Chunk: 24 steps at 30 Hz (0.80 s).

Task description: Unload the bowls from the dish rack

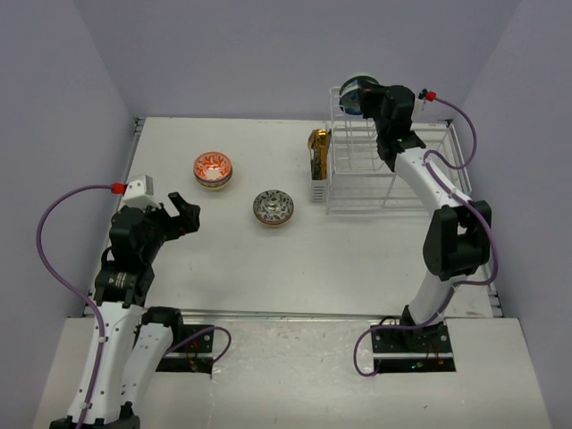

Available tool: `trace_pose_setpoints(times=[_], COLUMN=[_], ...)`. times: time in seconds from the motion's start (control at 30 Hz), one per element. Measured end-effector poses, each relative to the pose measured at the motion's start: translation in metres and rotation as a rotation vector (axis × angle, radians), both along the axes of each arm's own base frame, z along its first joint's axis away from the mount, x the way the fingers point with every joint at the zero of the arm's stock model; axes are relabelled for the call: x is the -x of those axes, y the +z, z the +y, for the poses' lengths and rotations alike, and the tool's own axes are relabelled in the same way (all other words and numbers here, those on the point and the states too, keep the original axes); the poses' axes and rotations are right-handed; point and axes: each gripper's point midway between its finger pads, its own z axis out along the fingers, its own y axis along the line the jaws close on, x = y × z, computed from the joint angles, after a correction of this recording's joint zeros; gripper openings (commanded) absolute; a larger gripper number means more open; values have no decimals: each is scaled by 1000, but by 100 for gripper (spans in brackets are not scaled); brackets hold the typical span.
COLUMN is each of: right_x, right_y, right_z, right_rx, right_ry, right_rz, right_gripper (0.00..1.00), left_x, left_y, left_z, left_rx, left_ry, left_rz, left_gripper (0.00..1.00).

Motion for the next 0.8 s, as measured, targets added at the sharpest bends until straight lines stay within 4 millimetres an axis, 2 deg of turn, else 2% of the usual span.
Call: trace_pose_setpoints(times=[0.17,0.37,0.8], right_x=[6,18,42], right_y=[5,27,71], right_z=[-2,-10,-10], right_rx=[-3,-11,-36], right_ry=[-2,-11,13], right_rz=[-7,-41,-124], right_gripper=[0,0,0], left_x=[0,0,1], left_y=[0,0,2], left_z=[0,0,1], left_rx=[0,-1,0], left_ry=[0,3,4], left_rz=[0,-1,-9], left_gripper=[100,100,100])
